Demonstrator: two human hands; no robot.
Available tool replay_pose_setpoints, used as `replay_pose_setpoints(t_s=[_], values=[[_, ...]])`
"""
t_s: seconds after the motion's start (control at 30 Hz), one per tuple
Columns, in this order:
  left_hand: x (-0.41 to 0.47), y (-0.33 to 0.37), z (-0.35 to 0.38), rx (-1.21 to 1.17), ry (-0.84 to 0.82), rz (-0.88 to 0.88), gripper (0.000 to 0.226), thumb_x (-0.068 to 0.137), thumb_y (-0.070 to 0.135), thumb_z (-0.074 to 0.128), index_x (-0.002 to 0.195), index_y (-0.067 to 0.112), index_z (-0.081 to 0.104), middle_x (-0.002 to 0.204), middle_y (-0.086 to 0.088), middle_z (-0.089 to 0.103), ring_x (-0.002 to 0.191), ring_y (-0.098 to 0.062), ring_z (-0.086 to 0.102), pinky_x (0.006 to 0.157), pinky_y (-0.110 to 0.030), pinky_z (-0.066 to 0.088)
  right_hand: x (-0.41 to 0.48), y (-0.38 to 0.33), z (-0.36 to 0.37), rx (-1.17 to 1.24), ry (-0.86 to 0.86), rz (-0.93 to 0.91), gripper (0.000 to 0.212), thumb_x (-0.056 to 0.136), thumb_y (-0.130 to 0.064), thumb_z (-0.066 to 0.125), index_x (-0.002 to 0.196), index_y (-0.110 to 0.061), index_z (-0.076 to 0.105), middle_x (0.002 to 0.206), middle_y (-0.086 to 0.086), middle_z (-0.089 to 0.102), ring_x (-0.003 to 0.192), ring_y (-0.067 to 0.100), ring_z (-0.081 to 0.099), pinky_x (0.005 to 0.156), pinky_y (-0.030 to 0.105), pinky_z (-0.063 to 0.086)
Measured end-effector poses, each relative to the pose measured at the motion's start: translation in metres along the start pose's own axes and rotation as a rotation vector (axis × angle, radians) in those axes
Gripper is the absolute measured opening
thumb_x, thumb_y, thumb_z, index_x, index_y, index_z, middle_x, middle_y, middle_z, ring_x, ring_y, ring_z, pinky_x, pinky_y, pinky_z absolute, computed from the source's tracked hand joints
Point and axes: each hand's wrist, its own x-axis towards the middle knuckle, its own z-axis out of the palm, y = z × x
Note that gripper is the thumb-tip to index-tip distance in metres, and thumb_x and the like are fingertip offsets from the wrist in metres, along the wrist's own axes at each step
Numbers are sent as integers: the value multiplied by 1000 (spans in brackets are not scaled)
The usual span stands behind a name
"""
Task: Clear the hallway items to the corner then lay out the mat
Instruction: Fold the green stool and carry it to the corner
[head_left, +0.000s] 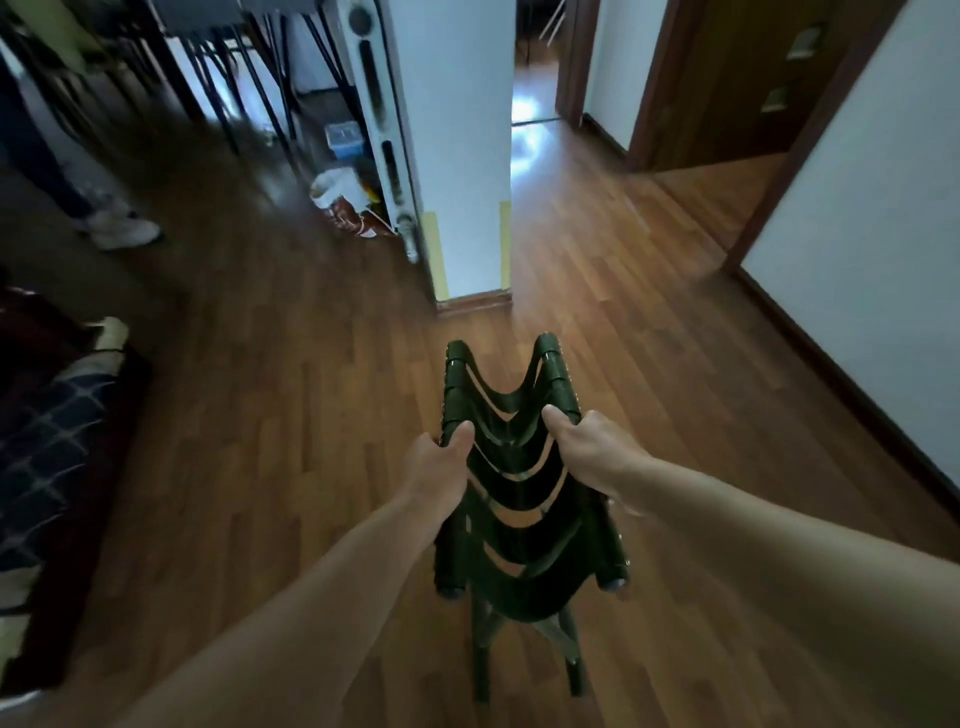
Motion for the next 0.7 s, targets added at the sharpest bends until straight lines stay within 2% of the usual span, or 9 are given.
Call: replay_pose_setpoints(t_s=[0.1,0.17,0.27,0.33,0.43,0.6,0.7], values=[[-38,12,-50,-28,41,5,51,94,49,43,122,7,52,111,-11,61,101,-28,59,97,-44,46,-41,-44,5,-5,-60,-95,55,92,-60,34,103,-11,56,84,8,60,80,25,61,69,33,49],[-64,13,-79,-59,104,13,54,94,49,43,126,6,50,114,-12,60,104,-28,58,97,-43,46,-68,-70,13,-27,-128,-128,54,92,-61,32,99,-12,54,83,9,60,78,24,60,62,32,49],[-100,4,-119,-42,281,56,57,92,52,44,123,5,54,109,-11,62,96,-25,60,83,-35,49,-107,-99,32,-133,-153,-207,52,92,-62,29,95,-14,48,79,8,57,69,22,56,48,27,42],[-126,-8,-144,-18,400,68,59,92,54,45,121,4,56,103,-9,63,90,-23,60,72,-31,47,-132,-115,48,-156,-198,-270,48,93,-61,30,95,-16,46,78,6,55,68,21,55,47,27,40],[-167,-29,-179,-37,514,40,59,90,55,47,118,4,57,100,-8,60,85,-22,56,72,-30,43,-176,-137,76,-164,-295,-350,49,92,-60,32,96,-16,51,80,6,59,71,22,58,51,29,42],[-230,-77,-238,-149,676,-19,63,88,57,49,114,1,57,106,-14,63,93,-29,61,80,-36,50,-240,-166,141,-308,-455,-536,60,92,-61,32,112,-11,59,90,7,65,76,24,62,52,28,47],[-269,-118,-280,-220,777,-56,60,89,56,49,104,-1,60,97,-13,65,87,-28,62,78,-37,50,-285,-183,196,-441,-551,-612,69,91,-64,30,127,-9,53,108,8,62,96,30,61,72,37,54]])
